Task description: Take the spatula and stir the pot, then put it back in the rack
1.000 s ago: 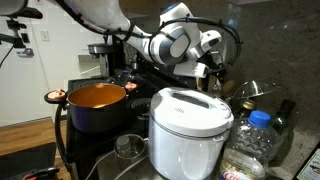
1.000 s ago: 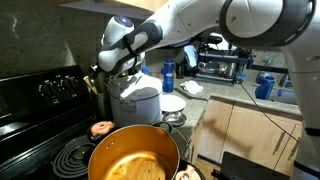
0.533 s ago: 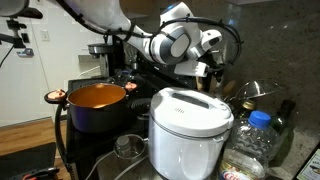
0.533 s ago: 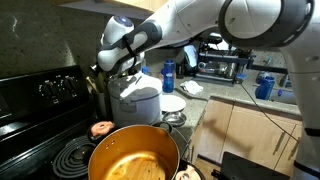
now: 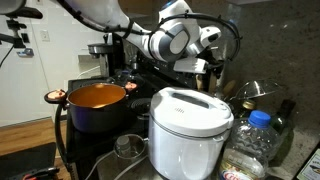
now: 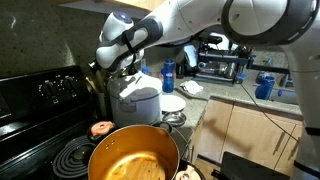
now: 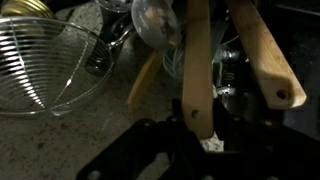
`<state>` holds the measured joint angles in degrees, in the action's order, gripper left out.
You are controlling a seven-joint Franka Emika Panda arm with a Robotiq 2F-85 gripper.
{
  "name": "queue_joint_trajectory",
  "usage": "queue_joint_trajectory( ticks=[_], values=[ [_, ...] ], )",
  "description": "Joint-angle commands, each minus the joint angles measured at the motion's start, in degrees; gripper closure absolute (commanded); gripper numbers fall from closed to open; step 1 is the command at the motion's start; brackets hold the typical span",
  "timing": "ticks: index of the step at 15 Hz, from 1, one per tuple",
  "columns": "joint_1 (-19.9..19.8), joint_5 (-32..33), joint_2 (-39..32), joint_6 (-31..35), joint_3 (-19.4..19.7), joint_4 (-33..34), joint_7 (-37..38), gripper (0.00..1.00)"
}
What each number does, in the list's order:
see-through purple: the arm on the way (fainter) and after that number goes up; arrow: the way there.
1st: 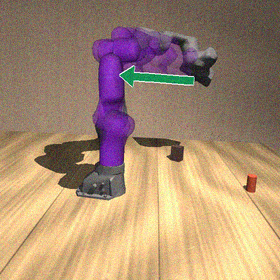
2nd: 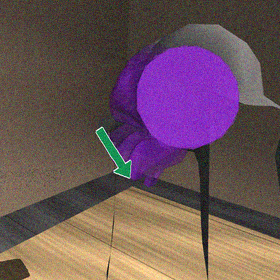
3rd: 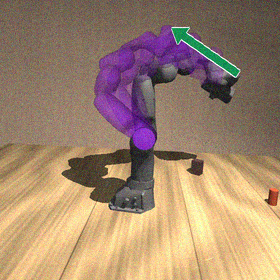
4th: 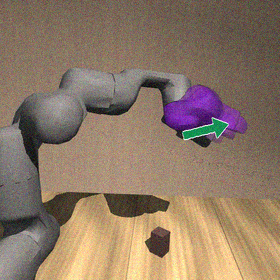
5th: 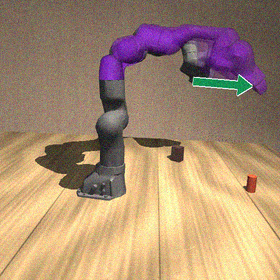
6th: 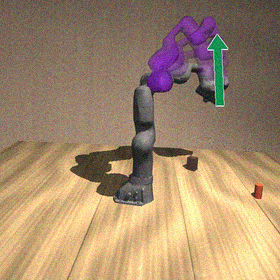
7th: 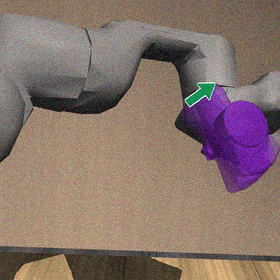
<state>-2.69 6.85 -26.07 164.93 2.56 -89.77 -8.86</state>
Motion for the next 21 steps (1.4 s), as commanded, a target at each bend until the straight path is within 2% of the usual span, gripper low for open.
queue_joint_trajectory(
  ticks=[1, 9, 12, 16, 21],
  values=[
    [-0.7, -0.6, 3.8, 2.0, -1.5, -3.1, -0.8, 0.92],
    [-0.4, -0.4, 12.6, 16.1, -2.0, -17.7, 0.2, 0.92],
    [-1.0, -1.0, 15.7, 18.9, -3.4, -22.1, -0.2, 0.92],
    [0.1, -0.4, 18.5, 21.9, -2.2, -25.6, 1.2, 0.92],
    [0.3, 0.3, 21.1, 24.9, -1.5, -26.8, 0.8, 0.92]
  ],
)
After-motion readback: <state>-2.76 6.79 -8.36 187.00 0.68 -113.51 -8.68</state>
